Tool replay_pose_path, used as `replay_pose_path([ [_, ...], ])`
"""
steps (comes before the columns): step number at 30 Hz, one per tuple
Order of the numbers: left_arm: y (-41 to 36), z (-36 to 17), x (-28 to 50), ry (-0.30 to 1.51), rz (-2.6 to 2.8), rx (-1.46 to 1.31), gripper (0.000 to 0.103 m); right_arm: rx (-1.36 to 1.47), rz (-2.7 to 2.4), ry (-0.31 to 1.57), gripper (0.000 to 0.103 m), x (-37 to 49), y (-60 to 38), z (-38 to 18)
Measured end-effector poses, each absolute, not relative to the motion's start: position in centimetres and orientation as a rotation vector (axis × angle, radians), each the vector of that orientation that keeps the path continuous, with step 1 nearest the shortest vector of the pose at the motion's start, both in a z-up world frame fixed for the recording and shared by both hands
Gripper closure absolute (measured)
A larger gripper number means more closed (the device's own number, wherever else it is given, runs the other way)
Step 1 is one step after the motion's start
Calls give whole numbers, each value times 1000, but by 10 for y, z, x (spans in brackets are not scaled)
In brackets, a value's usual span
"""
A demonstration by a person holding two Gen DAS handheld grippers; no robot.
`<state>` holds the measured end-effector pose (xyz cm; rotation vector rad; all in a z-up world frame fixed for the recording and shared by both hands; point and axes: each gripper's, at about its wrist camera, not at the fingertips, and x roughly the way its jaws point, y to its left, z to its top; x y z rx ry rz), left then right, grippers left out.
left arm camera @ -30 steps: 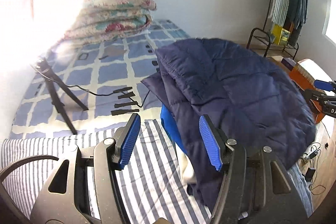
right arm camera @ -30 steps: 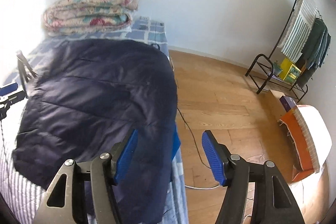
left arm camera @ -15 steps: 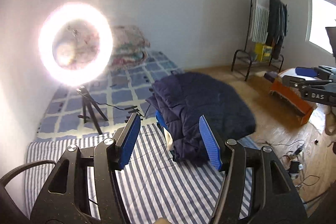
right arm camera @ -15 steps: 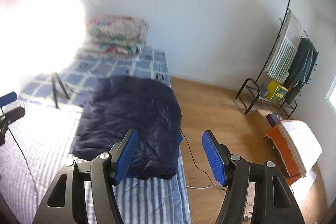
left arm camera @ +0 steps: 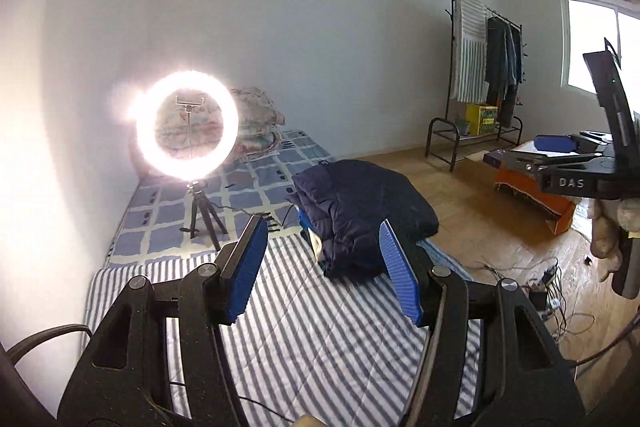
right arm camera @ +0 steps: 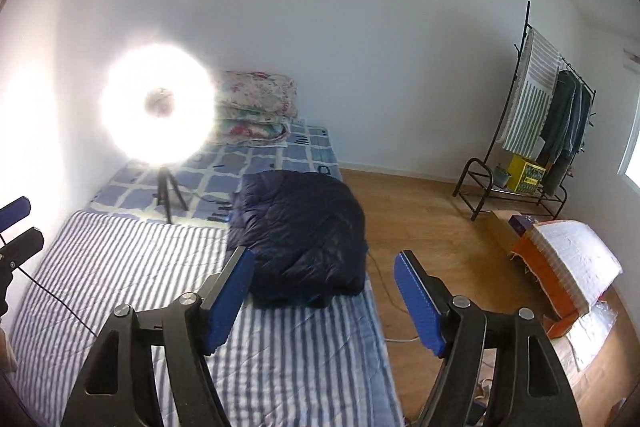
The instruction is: Fold large clothes
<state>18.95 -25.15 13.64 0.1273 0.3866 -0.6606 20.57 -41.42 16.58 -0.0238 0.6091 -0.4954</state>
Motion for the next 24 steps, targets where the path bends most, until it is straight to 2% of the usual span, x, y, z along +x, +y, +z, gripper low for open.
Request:
replay_pose_path([
  [2,-238,135,169,375,-659,135,42,-24,-487,608,28,197,-401,161],
  [8,-211,121,128,370,-657,127,42,-48,-485,601,17,172,-354,142],
  [11,-199,109,112,371,-651,121,42,-56,-493,595,9,159,-333,130],
  [13,-194,101,105,377,-650,120,42,-64,-513,580,0,153,-324,124],
  [14,-191,96,103,379,-646,122,41,-65,-519,574,0,151,-320,121],
  [15,-190,92,102,385,-646,126,40,-61,-521,572,0,149,-315,116],
  [17,-187,84,102,395,-649,121,26,-41,-515,565,0,146,-309,108],
  [21,-179,67,97,425,-653,134,24,9,-518,534,0,139,-304,94],
  [24,-174,64,95,414,-642,134,14,63,-517,514,0,133,-304,81],
])
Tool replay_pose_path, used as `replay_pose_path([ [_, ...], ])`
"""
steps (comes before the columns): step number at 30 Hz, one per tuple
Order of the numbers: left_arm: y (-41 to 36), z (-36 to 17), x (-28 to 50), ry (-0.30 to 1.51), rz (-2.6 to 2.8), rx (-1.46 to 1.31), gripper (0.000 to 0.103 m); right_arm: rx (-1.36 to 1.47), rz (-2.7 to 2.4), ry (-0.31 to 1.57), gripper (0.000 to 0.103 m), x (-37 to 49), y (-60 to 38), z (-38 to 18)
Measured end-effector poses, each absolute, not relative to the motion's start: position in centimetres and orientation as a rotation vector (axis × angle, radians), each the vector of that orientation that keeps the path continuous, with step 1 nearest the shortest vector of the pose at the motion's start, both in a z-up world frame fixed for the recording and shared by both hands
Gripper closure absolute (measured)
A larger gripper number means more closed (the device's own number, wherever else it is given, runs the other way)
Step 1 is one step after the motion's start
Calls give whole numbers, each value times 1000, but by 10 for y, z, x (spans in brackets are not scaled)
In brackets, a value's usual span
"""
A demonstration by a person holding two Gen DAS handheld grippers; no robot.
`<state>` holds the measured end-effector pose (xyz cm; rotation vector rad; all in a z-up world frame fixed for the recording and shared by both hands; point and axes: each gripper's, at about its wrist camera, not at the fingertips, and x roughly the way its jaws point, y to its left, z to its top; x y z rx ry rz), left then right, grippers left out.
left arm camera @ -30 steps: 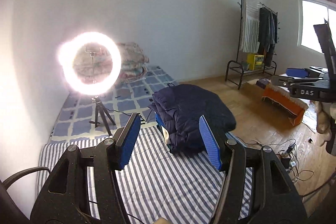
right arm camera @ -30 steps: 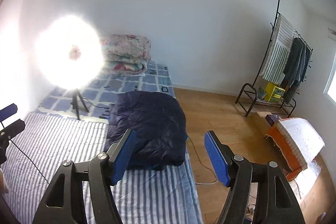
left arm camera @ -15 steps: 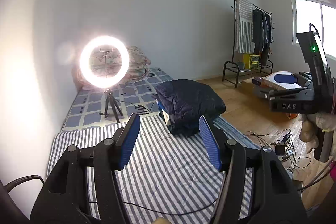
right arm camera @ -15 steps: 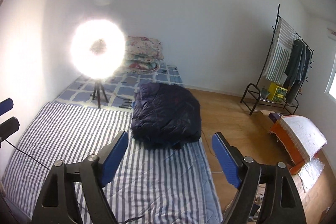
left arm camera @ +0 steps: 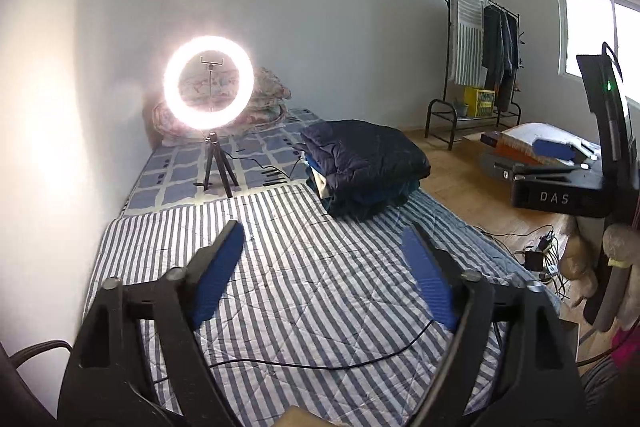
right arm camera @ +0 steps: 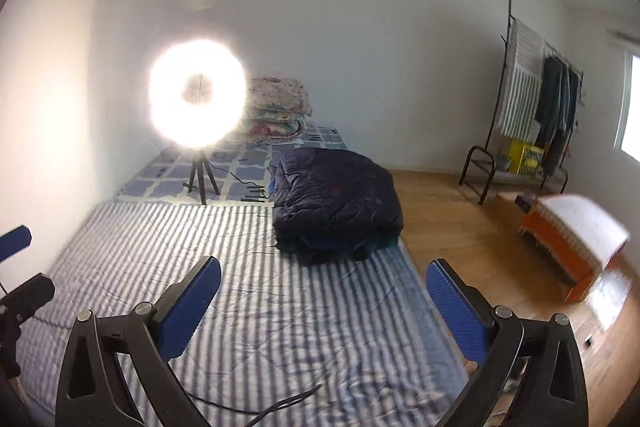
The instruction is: Fold large clothes
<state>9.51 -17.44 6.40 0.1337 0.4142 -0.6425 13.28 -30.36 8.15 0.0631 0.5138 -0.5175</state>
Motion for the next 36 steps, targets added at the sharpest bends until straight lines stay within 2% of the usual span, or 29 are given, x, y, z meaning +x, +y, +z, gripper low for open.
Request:
replay_pose_path([
  [7,-170,51,95,414,-620,130,3,65,-531,496,0,128,-301,69],
  [23,-183,25,93,455,-566,186,0,94,-571,513,0,127,-309,44],
  [36,-185,24,93,459,-569,184,0,101,-558,514,0,132,-307,41],
])
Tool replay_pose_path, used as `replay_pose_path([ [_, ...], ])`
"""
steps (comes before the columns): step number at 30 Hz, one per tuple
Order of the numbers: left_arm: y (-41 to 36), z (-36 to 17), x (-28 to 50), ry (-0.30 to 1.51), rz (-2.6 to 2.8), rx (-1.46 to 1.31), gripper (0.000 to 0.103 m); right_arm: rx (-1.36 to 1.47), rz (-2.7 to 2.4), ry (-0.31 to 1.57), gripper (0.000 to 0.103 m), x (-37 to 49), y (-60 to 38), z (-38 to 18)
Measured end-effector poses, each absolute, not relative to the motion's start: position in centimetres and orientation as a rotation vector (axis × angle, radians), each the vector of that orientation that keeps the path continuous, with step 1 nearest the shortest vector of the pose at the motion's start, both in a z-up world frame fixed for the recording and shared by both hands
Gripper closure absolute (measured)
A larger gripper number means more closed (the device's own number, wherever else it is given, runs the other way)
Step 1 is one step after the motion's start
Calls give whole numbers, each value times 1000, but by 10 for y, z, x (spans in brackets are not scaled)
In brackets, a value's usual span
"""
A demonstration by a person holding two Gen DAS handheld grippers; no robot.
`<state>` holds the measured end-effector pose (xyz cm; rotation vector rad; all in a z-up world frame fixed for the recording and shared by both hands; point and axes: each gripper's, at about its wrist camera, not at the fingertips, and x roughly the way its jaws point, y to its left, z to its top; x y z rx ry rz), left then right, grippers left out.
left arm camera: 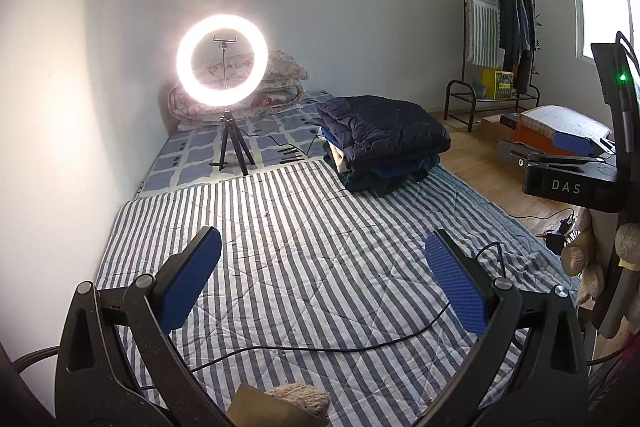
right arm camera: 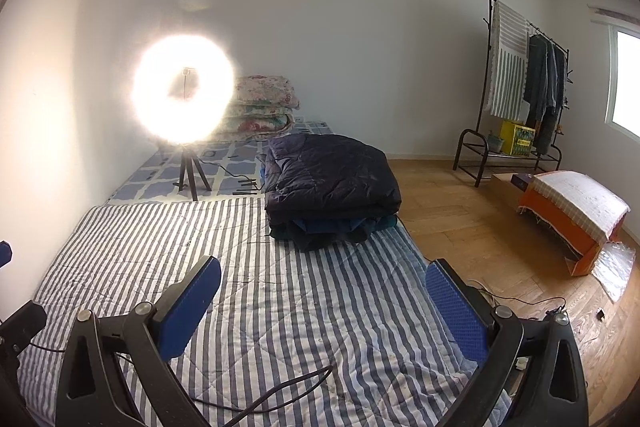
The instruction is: Fold large clothes
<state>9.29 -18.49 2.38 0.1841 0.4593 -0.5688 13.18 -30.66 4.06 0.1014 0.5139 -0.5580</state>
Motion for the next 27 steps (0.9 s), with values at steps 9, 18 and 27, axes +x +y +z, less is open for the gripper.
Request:
replay_pose_path([
  [9,-185,23,94,466,-569,175,0,97,-564,509,0,132,-304,40],
  [18,-184,22,95,466,-567,172,0,94,-570,505,0,131,-305,41],
  [27,-185,22,94,468,-567,172,0,90,-572,503,0,131,-305,42],
])
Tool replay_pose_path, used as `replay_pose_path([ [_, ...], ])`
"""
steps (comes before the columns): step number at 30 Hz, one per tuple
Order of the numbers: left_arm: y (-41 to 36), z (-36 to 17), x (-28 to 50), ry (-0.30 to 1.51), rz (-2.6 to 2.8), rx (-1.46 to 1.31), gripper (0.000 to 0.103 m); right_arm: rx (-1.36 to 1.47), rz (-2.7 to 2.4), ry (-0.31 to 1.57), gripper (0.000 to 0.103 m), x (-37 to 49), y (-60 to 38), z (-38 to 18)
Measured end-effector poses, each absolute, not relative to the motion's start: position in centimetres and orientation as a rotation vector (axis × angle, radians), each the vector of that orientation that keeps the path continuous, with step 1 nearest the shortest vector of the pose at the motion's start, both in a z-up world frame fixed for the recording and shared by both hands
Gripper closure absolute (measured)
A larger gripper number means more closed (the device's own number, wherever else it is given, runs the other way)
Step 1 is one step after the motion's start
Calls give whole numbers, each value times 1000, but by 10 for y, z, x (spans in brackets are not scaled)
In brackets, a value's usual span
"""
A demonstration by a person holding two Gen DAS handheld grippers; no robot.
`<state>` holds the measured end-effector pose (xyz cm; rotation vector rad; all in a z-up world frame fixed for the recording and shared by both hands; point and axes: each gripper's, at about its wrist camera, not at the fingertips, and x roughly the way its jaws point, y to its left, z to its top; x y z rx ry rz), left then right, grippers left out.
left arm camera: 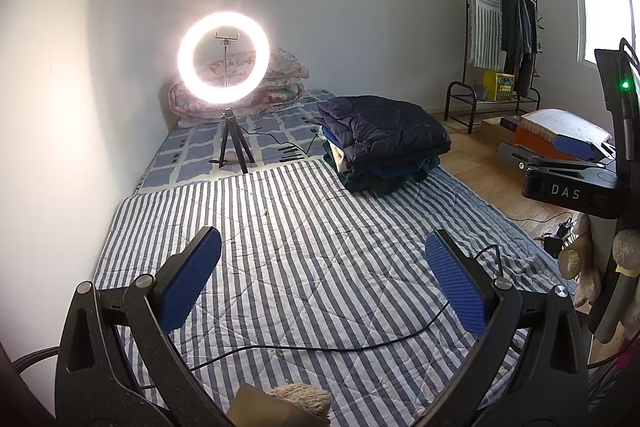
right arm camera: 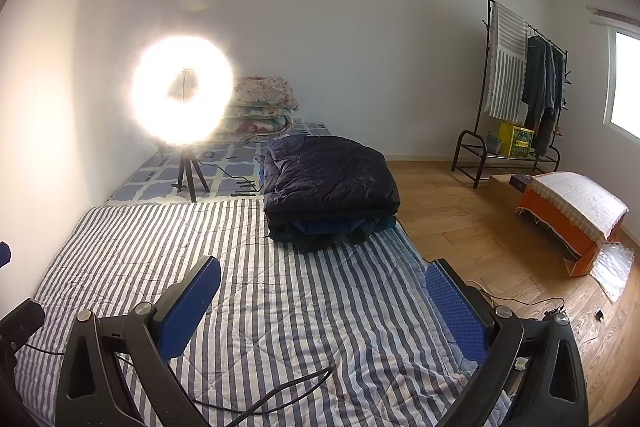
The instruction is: Fold large clothes
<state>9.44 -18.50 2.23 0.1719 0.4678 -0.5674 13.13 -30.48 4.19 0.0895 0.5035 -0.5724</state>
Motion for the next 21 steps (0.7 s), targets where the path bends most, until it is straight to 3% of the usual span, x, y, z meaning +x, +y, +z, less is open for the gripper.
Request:
replay_pose_path([
  [21,-185,22,94,468,-566,169,0,83,-565,506,0,131,-306,44],
])
